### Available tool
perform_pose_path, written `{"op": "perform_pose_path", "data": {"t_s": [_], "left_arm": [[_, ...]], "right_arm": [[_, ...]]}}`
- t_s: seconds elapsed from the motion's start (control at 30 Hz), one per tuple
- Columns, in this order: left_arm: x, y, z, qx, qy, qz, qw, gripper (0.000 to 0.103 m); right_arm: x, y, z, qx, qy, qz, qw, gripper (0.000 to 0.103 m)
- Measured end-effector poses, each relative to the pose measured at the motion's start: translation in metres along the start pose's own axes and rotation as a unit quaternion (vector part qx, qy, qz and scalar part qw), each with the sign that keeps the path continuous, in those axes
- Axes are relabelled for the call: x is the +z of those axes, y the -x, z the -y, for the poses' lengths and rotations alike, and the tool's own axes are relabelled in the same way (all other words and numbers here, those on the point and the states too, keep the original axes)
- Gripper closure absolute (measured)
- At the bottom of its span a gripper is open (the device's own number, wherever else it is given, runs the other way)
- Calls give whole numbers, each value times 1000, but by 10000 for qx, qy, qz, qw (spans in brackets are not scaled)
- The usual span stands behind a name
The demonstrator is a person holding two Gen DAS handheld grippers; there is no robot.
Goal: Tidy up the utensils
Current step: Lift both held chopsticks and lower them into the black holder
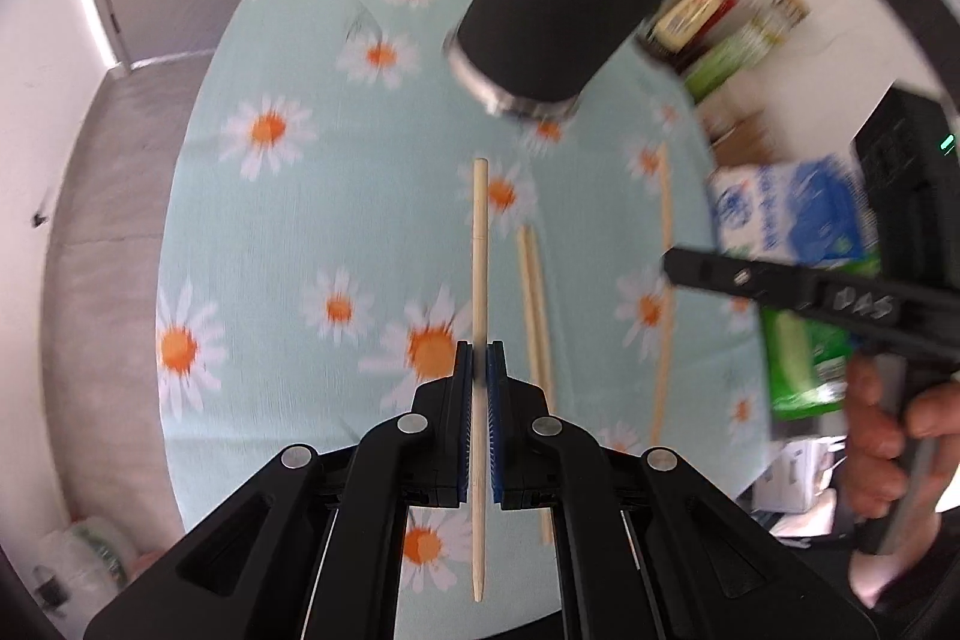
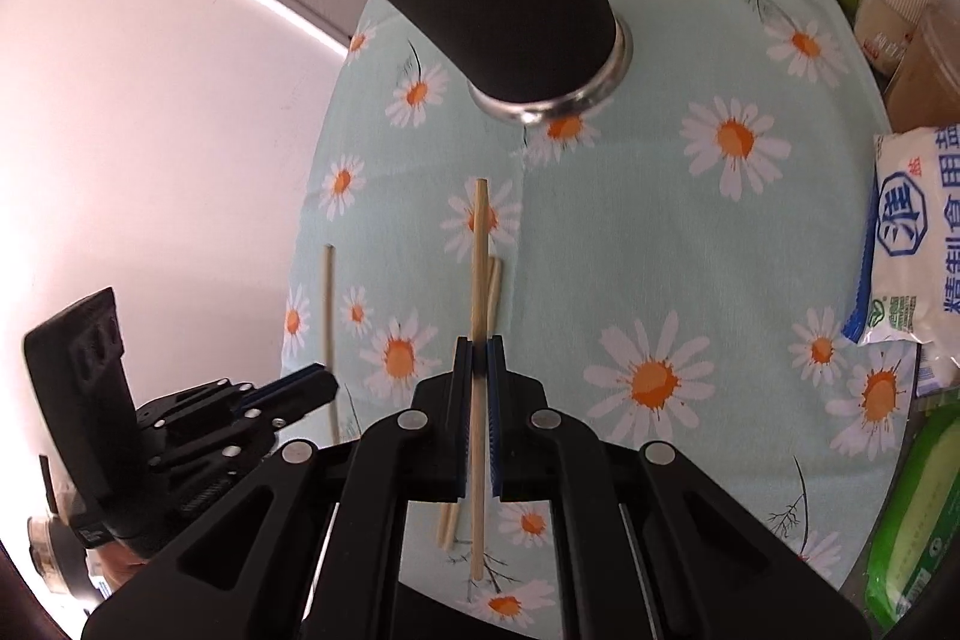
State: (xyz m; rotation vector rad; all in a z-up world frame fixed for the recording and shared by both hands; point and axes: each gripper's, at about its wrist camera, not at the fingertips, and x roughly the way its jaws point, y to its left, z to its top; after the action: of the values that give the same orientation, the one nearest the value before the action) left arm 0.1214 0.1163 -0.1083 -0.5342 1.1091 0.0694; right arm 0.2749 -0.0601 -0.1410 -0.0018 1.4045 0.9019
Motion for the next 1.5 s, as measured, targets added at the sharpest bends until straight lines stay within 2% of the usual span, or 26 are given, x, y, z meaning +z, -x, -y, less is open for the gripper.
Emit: {"op": "perform_pose_path", "data": {"t_s": [0.17,0.33,0.53,0.73,0.93,1.13,1.33,1.4,1.5], "left_arm": [[19,14,2,-370,-219,429,9982,99],[44,33,14,-823,-518,1002,9902,99],[72,54,31,-1210,-971,1514,9762,99],[94,76,41,-1505,-1242,2146,9570,99],[119,92,44,-1599,-1384,2631,9413,99],[143,99,45,-1656,-1307,3089,9274,99],[163,106,56,-1624,-1387,3596,9083,99],[170,106,59,-1573,-1408,3667,9060,99],[181,103,62,-1492,-1336,3787,9036,99]], "right_arm": [[9,14,-10,-56,63,537,9985,97],[17,33,-21,23,198,1079,9940,97],[30,55,-33,57,319,1531,9877,97],[45,80,-48,78,467,2268,9728,97],[62,103,-53,140,522,2947,9541,97],[80,124,-55,157,565,3476,9358,97],[98,148,-55,121,604,4109,9096,97],[107,150,-56,-33,671,4219,9042,97],[118,152,-56,-27,693,4334,8985,97]]}}
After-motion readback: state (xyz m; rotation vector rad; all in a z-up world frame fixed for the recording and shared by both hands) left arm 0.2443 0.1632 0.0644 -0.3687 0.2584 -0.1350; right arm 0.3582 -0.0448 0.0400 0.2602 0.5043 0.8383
